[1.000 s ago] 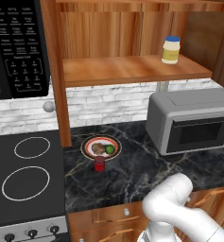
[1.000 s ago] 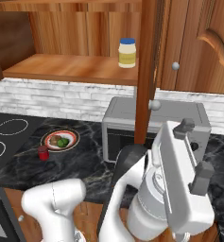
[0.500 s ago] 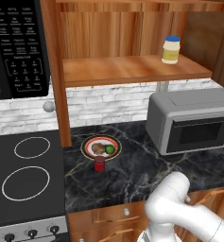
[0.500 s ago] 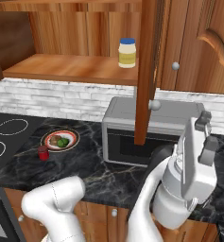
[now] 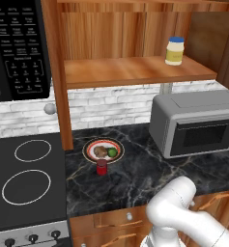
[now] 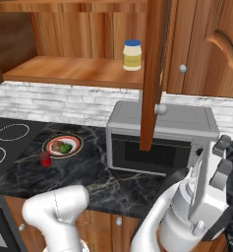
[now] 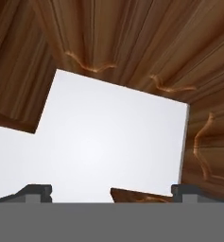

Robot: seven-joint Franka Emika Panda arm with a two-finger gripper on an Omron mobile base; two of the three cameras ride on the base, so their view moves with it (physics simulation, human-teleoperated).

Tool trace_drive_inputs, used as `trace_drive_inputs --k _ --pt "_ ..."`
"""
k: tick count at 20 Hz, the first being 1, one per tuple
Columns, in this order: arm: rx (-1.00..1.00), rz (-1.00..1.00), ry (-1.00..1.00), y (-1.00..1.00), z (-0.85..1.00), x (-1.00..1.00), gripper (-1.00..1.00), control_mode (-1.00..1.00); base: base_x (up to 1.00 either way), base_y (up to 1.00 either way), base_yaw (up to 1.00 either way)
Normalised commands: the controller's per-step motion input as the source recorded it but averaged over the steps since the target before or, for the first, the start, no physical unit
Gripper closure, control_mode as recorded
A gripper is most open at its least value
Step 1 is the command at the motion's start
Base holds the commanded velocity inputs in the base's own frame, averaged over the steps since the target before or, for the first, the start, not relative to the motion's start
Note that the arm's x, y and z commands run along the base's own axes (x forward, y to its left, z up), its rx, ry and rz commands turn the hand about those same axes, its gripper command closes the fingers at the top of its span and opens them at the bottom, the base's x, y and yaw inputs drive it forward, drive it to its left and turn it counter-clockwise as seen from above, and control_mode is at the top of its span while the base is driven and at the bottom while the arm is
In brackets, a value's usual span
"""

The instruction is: Pick the avocado and bread from the counter and place them on the plate. Then pick the jam from the cabinet and place it next to the plate. Lastly close the cabinet door.

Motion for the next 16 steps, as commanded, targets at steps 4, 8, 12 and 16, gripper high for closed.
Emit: trace_drive_inputs --k 4,8,12,16 --pt "-0.47 0.0 -0.01 -0.73 -1.0 -0.24 -1.0 -1.0 0.0 0.0 0.0" --pt "-0.48 0.0 0.0 -0.49 -0.98 -0.01 -1.0 -1.0 0.0 0.0 0.0" --pt "-0.21 0.0 0.0 -0.61 -0.61 0.09 -1.0 -1.0 0.0 0.0 0.0" --pt "-0.07 0.0 0.02 -0.65 -0.24 0.19 -1.0 -1.0 0.0 0.0 0.0"
